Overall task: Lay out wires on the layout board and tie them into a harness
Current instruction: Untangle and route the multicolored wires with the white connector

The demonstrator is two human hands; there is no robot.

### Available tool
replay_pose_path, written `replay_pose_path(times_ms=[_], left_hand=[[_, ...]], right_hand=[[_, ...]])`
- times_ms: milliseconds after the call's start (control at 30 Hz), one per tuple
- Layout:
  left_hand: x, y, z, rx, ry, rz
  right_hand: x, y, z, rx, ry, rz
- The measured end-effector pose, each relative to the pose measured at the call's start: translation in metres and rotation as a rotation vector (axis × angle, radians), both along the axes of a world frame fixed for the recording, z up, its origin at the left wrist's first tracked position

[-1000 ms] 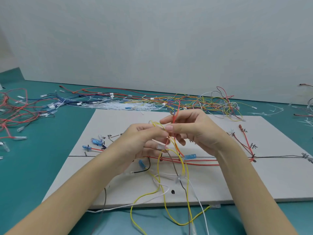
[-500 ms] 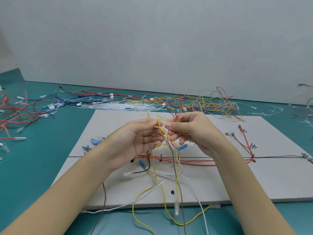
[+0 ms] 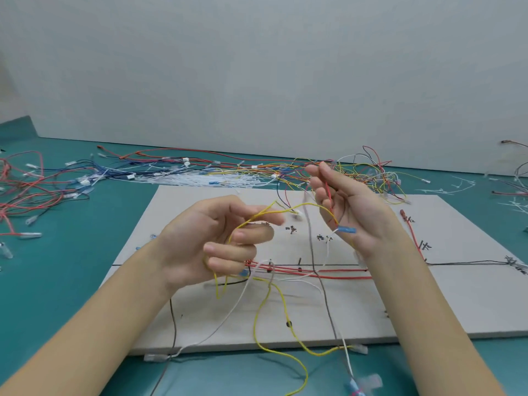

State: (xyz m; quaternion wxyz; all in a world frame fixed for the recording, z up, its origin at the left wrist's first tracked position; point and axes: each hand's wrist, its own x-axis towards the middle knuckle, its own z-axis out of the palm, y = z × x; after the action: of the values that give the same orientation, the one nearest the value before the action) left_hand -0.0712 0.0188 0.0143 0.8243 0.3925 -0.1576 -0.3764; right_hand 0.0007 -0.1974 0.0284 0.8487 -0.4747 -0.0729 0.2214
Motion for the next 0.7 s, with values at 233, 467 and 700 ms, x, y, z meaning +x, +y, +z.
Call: replay_pose_path(times_ms=[233, 467, 700], left_hand=[[-0.001, -0.009, -0.006, 0.16, -0.193, 0.093], [-0.001, -0.015, -0.008, 0.086, -0.162, -0.011], [0.001, -0.015, -0.014, 0.045, -0.176, -0.16]], right_hand=[[-0.01, 0.009, -0.002, -0.127, -0.211, 0.109], [-0.014, 0.024, -0.011, -0.236, -0.249, 0.156], [-0.008, 0.018, -0.014, -0.29, -0.294, 0.13]])
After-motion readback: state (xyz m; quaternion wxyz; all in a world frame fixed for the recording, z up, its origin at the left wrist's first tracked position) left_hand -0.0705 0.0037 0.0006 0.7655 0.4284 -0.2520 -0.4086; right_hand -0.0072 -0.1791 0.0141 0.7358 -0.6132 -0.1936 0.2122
